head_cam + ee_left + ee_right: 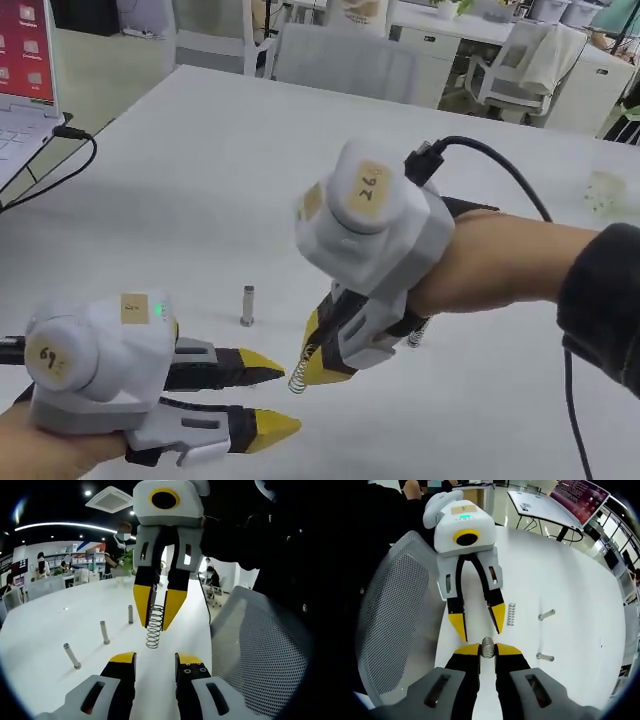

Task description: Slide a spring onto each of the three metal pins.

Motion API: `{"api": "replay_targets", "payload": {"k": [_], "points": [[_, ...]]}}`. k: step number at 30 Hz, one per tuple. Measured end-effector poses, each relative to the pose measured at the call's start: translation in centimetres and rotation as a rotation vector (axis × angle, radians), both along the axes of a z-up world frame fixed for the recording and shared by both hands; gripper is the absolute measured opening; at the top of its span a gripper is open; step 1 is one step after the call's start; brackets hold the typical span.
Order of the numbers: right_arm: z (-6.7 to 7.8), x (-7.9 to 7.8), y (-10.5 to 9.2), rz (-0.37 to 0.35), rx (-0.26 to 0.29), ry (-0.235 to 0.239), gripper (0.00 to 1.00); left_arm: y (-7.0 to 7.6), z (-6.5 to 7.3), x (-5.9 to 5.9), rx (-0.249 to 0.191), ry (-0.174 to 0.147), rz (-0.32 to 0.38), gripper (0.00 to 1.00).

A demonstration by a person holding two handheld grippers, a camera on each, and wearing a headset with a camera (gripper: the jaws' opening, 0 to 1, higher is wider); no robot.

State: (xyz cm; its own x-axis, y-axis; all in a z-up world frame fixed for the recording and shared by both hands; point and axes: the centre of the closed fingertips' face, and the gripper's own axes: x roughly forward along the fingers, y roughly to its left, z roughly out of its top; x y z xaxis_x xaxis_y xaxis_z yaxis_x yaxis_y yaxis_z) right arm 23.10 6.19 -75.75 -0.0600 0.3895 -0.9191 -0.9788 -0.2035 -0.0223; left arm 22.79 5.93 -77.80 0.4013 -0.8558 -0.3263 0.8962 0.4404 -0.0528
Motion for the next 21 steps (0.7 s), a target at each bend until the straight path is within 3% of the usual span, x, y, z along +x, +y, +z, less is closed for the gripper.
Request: {"api": "replay_targets", "payload": {"k": [21], "points": [[0.8,5.3,-2.5,-0.112,-0.012,-0.051,0.08,2.3,-0.6,1.5,-0.018,0.021,0.121,0.55]]}}
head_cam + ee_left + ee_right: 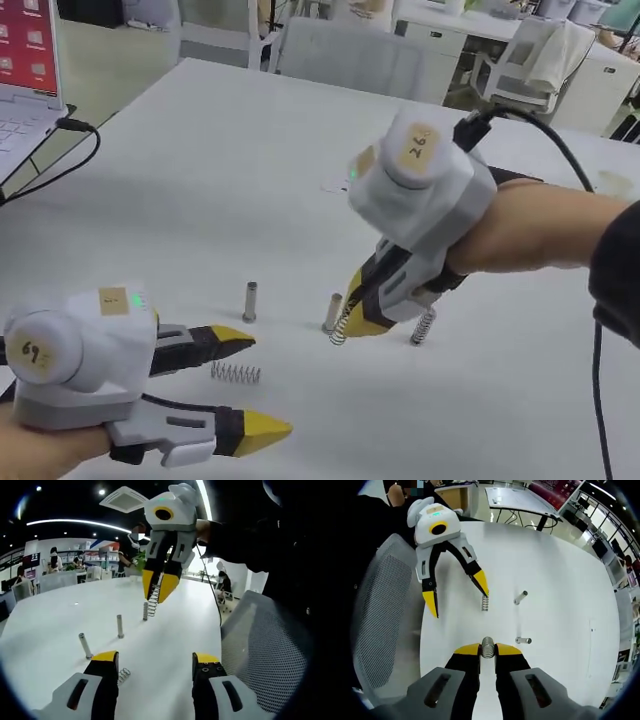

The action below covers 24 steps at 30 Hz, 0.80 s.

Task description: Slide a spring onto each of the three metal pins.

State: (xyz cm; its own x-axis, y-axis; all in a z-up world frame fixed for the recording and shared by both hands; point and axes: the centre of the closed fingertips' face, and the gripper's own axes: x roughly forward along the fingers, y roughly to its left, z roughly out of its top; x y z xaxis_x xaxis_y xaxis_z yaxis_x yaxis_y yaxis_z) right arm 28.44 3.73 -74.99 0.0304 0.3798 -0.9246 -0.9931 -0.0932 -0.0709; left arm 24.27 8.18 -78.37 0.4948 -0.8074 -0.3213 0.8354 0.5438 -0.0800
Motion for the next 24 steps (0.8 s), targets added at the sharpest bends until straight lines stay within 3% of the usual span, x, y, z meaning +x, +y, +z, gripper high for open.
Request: {"api": "replay_targets", "payload": {"k": [16,24], "points": [[1.2,3.5,0.3,-0.048,0.019,-0.035,0.08,2.3,-0.2,1.1,0.007,-0.005,0.107,0.70],[0.6,5.3,0.3,-0.058,-0.011,-0.065,0.08,3.0,-0.1,1.2,0.005,-0.014,0.139,0.74]]}}
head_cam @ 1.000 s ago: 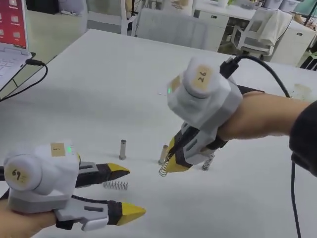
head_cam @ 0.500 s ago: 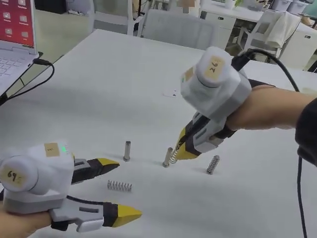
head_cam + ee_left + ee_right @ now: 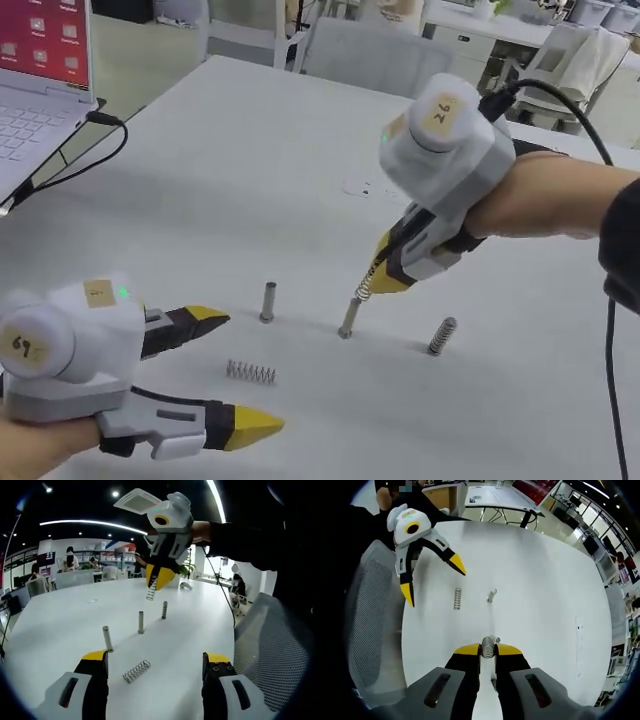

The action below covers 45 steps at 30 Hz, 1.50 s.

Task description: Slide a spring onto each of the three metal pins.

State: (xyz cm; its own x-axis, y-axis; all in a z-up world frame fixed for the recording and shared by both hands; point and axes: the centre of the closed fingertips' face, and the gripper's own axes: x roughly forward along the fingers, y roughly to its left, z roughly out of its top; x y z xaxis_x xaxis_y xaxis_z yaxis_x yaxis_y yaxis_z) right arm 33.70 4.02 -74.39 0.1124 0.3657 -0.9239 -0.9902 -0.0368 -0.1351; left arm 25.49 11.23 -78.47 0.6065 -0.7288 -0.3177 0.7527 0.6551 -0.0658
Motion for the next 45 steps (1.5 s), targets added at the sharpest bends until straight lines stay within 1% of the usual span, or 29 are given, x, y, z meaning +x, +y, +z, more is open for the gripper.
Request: {"api": "replay_targets", "payload": {"k": [2,5,9,12,16,24,26,32,36,45], "points": [[-0.2,0.3,0.0,-0.006,0.001,0.004,0.08,0.1,0.1,0.1,-0.001,-0.006,0.006,0.75],[-1.0,0.9,-0.1,-0.016,-0.013,0.008,0.08,0.3,0.2,0.2,-0.004,-0.010,0.014,0.77],[-1.7,1.2,-0.3,-0.020,-0.031,0.023,0.08,0.4,0.2,0.2,-0.005,-0.007,0.018,0.78],[-2.2,1.5,-0.5,-0.021,-0.046,0.021,0.08,0.5,0.1,0.2,-0.006,-0.006,0.022,0.78],[-2.6,1.8,-0.5,-0.025,-0.046,0.031,0.08,0.6,0.1,0.2,-0.006,-0.005,0.027,0.79],[-3.1,1.9,-0.3,-0.019,-0.055,0.042,0.08,0.7,0.0,0.2,-0.006,0.000,0.028,0.79],[-3.3,2.2,-0.2,-0.019,-0.055,0.045,0.08,0.7,0.0,0.2,-0.006,0.001,0.029,0.79],[-3.5,2.3,-0.1,-0.016,-0.058,0.050,0.08,0.7,0.0,0.2,-0.006,0.003,0.028,0.78],[-4.0,2.6,-0.1,-0.015,-0.068,0.054,0.08,0.8,0.0,0.2,-0.005,0.005,0.029,0.77],[-5.2,2.2,0.1,-0.013,-0.090,0.061,0.08,0.9,-0.1,0.1,-0.005,0.007,0.029,0.76]]}}
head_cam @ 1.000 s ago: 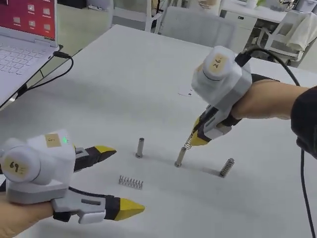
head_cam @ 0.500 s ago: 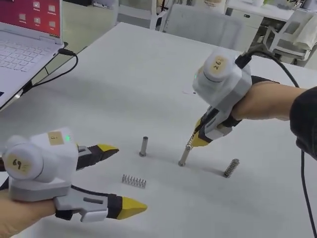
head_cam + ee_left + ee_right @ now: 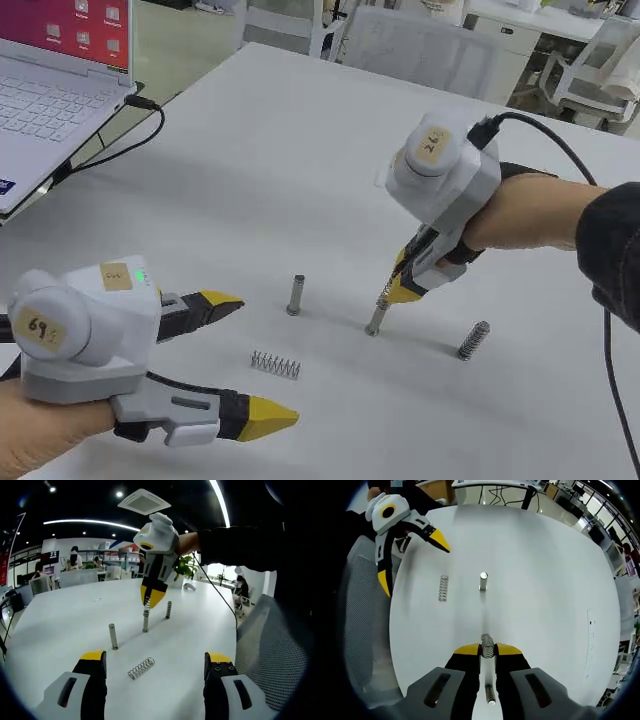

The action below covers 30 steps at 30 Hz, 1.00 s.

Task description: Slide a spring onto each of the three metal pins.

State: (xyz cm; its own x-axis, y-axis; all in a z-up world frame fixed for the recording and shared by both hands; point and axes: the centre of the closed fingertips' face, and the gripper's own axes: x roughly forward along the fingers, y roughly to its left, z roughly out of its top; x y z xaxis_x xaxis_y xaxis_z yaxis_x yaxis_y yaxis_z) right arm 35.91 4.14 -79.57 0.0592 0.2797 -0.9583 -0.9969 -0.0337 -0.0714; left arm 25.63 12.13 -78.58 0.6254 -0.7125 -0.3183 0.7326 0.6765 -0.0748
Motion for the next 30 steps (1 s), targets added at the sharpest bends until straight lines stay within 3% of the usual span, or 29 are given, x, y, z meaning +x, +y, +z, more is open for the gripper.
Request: {"api": "replay_targets", "payload": {"k": [16,30], "points": [[-2.9,-0.2,0.6,-0.012,-0.012,0.015,0.08,0.2,-0.1,-0.1,0.005,0.005,0.000,0.76],[-4.2,0.2,0.5,-0.024,-0.030,0.015,0.09,0.5,-0.3,-0.1,0.009,0.007,0.000,0.75]]}}
